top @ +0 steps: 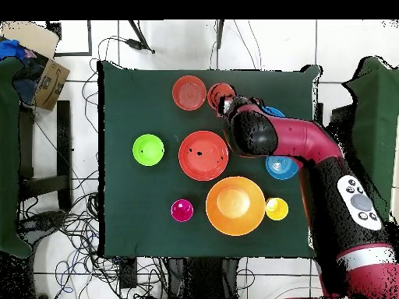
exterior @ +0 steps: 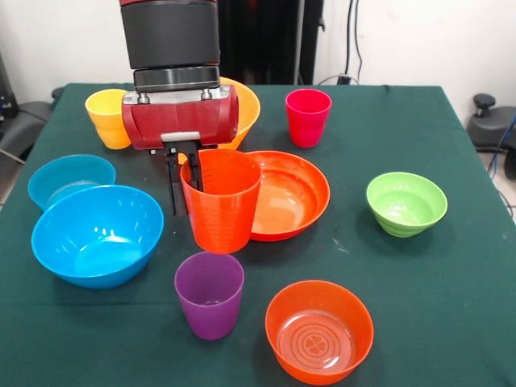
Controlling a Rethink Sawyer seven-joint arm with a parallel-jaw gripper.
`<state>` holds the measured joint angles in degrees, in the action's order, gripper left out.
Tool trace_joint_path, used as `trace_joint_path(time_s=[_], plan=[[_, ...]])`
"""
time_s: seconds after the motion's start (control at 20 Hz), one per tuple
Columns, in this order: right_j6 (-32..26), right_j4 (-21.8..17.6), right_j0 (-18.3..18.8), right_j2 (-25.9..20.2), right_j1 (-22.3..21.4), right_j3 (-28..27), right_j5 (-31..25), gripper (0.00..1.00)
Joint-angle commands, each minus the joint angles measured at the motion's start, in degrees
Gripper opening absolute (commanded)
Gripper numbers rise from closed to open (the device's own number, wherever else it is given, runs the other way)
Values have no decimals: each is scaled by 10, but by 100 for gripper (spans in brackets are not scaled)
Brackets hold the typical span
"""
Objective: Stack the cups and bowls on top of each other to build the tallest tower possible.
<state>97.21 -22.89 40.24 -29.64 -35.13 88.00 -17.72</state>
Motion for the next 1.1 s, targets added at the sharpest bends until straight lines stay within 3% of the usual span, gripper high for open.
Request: trace_joint_path(time_s=[0.05, 0.6, 0.8, 1.1], plan=[[-94, -55, 3, -42, 43, -34, -45, 0], [-75, -107, 3, -21, 50, -23, -18, 0], [-47, -128, -1, -9, 59, -11, 17, 0], [-32, -141, 1, -18, 61, -9, 27, 0]])
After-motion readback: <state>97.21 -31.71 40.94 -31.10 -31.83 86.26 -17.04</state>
